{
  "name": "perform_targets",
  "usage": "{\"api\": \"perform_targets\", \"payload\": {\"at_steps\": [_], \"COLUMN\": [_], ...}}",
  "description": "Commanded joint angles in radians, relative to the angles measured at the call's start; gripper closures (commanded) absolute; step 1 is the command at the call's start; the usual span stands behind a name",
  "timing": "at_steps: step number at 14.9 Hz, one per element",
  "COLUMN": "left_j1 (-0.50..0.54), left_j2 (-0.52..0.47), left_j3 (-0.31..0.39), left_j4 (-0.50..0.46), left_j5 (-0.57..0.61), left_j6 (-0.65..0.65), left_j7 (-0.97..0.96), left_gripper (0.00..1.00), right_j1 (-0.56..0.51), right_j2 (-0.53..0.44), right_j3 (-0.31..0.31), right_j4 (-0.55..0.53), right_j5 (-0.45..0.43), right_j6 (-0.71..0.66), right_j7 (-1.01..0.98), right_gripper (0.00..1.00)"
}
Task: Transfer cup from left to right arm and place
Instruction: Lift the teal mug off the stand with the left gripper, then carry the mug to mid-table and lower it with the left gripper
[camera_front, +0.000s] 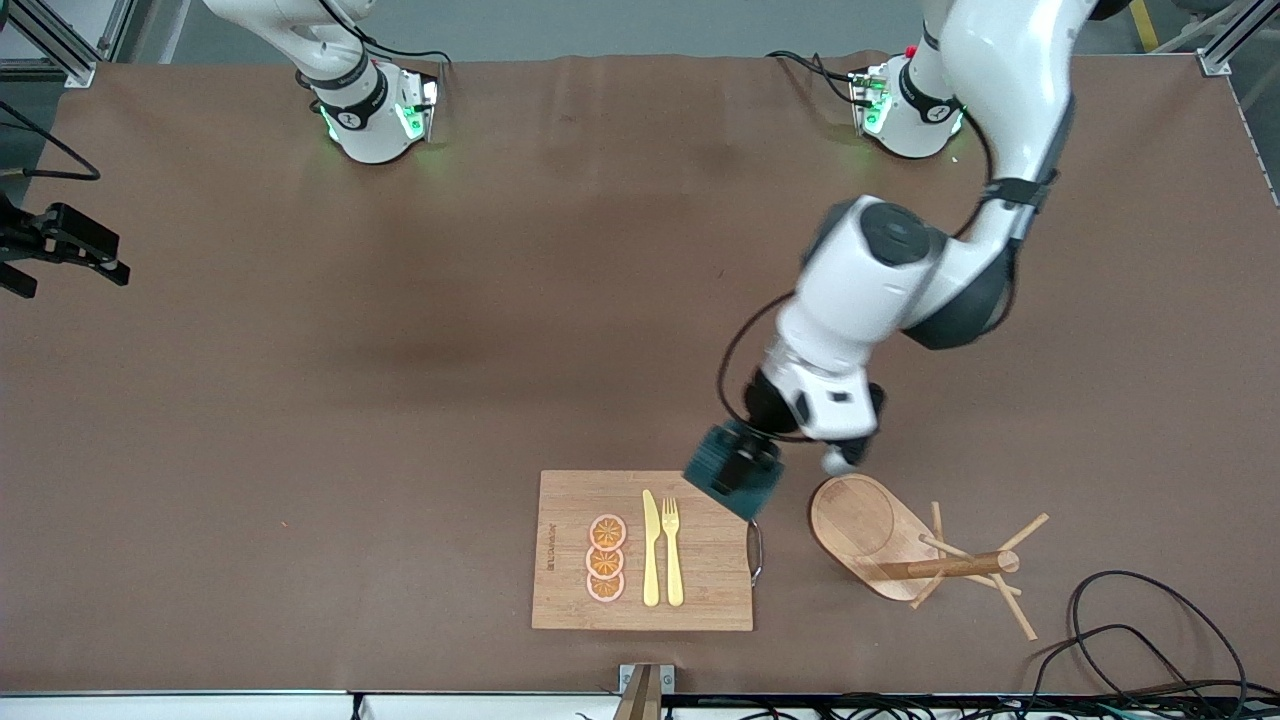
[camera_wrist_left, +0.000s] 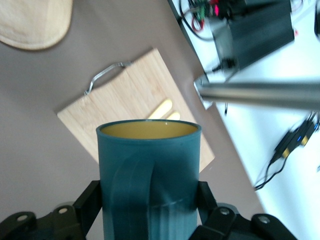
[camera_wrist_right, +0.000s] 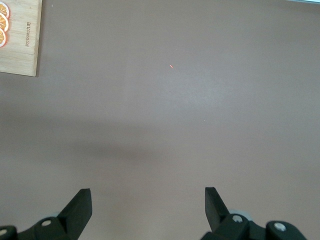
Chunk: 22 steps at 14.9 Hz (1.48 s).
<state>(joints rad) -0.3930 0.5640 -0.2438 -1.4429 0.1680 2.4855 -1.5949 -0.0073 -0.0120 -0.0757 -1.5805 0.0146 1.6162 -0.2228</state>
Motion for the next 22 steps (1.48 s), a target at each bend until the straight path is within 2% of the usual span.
{"api": "perform_targets", "payload": {"at_steps": [1, 6, 8, 10, 13, 15, 18, 22], "left_j1": [-0.101, -0.275, -0.369, -0.514, -0.725, -0.805, -0.857, -0.888], "left_j2": [0.03, 0.089, 0.125, 0.178, 0.218, 0.263, 0.335, 0.391], "left_j3": [0.021, 0.024, 0.064, 0.165, 0.345, 0.406, 0.42, 0.42], "left_j4": [0.018, 0.022, 0.045, 0.084, 0.085, 0.084, 0.084, 0.085], "left_j5": [0.155, 0.468, 0.579, 0.646, 0.656, 0.682, 0.855, 0.981], "left_j6": [-0.04, -0.161, -0.226, -0.293, -0.344, -0.367, -0.395, -0.481], "left_j7": [-0.071, -0.201, -0.247, -0.296, -0.307, -0.342, -0.523, -0.563], "left_gripper": [0.47, 0.47, 0.48, 0.49, 0.49, 0.49, 0.49, 0.49], "right_j1": [0.003, 0.003, 0.003, 0.003, 0.0, -0.002, 0.001, 0.0], "right_j2": [0.007, 0.007, 0.007, 0.007, 0.007, 0.007, 0.007, 0.007], "right_j3": [-0.002, -0.002, -0.002, -0.002, -0.002, -0.002, -0.002, -0.002], "right_j4": [0.019, 0.019, 0.019, 0.019, 0.019, 0.017, 0.017, 0.017], "right_j5": [0.007, 0.007, 0.007, 0.007, 0.007, 0.007, 0.007, 0.008], "right_j6": [-0.012, -0.012, -0.012, -0.013, -0.012, -0.013, -0.013, -0.013], "right_j7": [-0.004, -0.009, -0.007, -0.007, -0.012, -0.012, -0.01, -0.012], "right_gripper": [0.0, 0.0, 0.0, 0.0, 0.0, 0.0, 0.0, 0.0]}}
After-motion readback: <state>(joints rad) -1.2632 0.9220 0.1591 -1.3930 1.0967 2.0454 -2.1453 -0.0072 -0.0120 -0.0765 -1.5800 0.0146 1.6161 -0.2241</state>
